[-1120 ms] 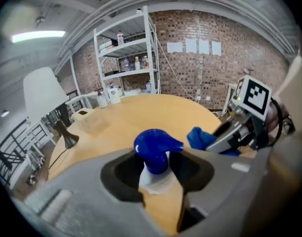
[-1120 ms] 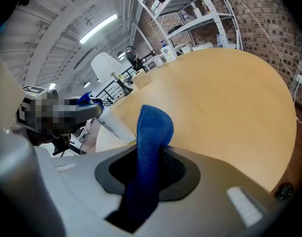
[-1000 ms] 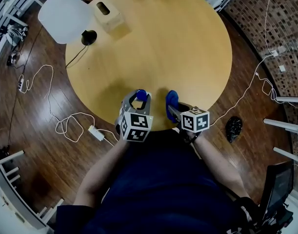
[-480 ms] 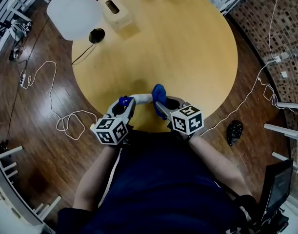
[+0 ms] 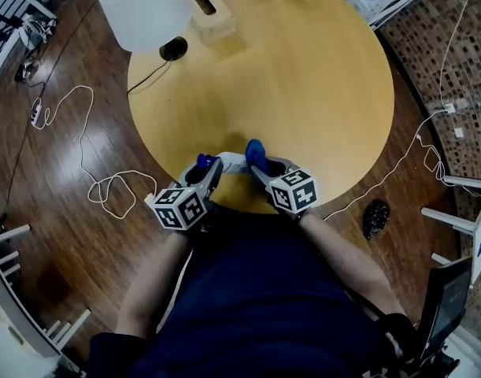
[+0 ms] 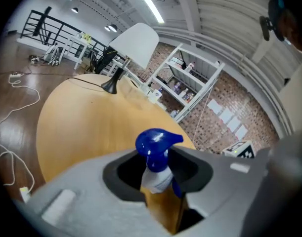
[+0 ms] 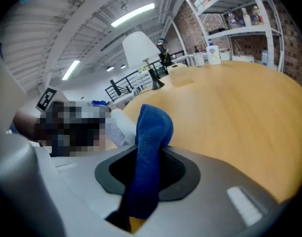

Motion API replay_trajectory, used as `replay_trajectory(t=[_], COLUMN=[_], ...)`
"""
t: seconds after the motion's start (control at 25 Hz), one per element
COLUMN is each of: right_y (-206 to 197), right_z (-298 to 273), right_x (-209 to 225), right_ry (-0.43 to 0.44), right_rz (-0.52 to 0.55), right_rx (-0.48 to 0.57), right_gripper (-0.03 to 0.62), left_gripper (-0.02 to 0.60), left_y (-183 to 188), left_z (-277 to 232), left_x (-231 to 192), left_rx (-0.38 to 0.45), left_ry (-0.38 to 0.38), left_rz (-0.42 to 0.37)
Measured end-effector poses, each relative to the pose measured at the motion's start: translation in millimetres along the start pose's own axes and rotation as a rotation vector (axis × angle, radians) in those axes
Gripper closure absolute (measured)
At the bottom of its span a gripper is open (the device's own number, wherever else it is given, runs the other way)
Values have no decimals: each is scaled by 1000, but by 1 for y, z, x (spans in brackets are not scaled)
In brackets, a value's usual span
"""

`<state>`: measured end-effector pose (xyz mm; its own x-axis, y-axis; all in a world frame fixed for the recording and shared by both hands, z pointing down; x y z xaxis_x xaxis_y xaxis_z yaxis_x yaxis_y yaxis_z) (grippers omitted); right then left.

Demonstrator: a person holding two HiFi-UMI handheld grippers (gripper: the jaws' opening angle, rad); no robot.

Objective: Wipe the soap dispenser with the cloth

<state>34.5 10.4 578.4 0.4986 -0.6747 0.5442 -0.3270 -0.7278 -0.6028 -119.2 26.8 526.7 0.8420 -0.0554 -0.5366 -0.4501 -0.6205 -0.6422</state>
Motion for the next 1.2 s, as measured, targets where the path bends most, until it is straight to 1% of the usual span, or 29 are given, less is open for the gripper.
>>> replay_trajectory(t=[0.08,0.12,0.2,0.24,0.28,0.32,0.36,0.4,0.48,0.52,0.56,0.6,0.68,0.8,0.84,0.88,0.92,0.96,1.08,1.12,1.16,1.2], right_y=[-17,-22,-21,-18,-15,-13,-13,-13,-12,-11,-9,-8,-7,-7,-7,-7,-6,-6,-5,-5,-5,-6], right_z=[4,7,14,18,23,28,33,38,50,57,61,64,62,57,57,58,60,61,59,57,57,57], right_x=[16,20,23,25,27,29,32,35,41,44,47,47,43,39,39,40,40,41,37,35,34,34], right_ry=[-30,-34,-32,-35,-42,-52,-62,-74,-95,-103,-109,-113,-113,-108,-105,-101,-97,-92,-82,-80,-78,-76], right_rz=[-82,-121,-178,-194,-206,-215,-224,-231,-240,-244,-246,-246,-243,-245,-249,-252,-253,-253,-243,-238,-232,-227], right_rx=[-39,-41,-5,19,42,62,79,95,122,133,143,150,160,169,169,169,167,166,163,161,158,154], right_gripper=[491,491,491,491,491,491,491,491,491,491,491,491,491,491,491,491,491,491,491,491,491,491], left_gripper=[443,445,449,451,453,453,453,453,454,454,454,455,456,437,430,427,425,425,425,425,425,425], left_y=[-1,-1,2,5,8,11,12,11,4,0,-2,-2,2,5,5,4,3,2,0,1,1,1], left_z=[0,0,-2,-4,-7,-10,-14,-17,-25,-28,-30,-31,-26,-19,-18,-18,-19,-20,-22,-23,-26,-29], left_x=[3,6,12,18,27,38,49,59,78,85,89,89,80,66,65,67,71,74,72,69,67,66], left_rx=[-11,-17,-26,-30,-34,-37,-37,-32,-16,-17,-24,-31,-35,-43,-49,-54,-59,-63,-57,-52,-47,-40], left_ry=[-7,-13,-24,-32,-43,-56,-69,-79,-97,-107,-115,-119,-108,-48,-20,12,45,80,192,228,257,278], left_rz=[-34,-40,-53,-75,-120,-191,-292,-422,-711,-823,-892,-922,-943,-1029,-1044,-1035,-997,-937,-714,-656,-620,-607])
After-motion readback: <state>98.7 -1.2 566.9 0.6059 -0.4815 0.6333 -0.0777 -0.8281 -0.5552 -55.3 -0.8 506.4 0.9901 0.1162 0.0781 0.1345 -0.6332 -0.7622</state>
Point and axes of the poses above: the fingertips, and each gripper's own axes: z backward along the fingers, x to its right, y out of its top, the point moved 4 cm from there along z, backward along the fingers, and after that the axes turned 11 degrees about y, right-handed, at the moved point
